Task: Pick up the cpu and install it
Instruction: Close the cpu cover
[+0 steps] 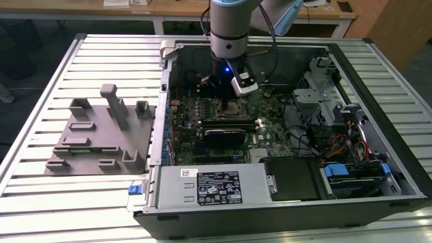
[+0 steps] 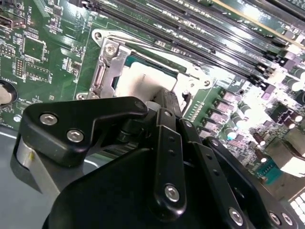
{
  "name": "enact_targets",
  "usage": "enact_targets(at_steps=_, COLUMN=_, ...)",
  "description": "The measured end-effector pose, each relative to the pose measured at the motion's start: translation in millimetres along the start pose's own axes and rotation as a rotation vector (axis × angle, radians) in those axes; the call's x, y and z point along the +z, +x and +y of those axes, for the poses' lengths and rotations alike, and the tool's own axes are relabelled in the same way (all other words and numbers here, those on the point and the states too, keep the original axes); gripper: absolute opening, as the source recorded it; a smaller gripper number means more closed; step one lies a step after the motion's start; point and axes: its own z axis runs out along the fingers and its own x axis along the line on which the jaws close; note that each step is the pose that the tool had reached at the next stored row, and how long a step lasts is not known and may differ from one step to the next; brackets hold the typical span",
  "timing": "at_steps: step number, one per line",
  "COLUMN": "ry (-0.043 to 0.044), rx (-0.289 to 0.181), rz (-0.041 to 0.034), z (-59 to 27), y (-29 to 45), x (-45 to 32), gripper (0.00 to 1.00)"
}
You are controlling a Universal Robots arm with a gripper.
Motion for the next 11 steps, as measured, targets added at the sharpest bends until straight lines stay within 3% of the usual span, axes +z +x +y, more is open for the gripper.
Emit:
enact_targets(at_steps=4, ry=-0.0003, rx=0.0, rz=-0.0002, z=0.7, y=-4.2, x=1.7, gripper=0.11)
enact_targets(at_steps=11, ry=0.0, rx=0.0, rz=0.0002, z=2.6, y=-18.3, x=2.2, gripper=0.11)
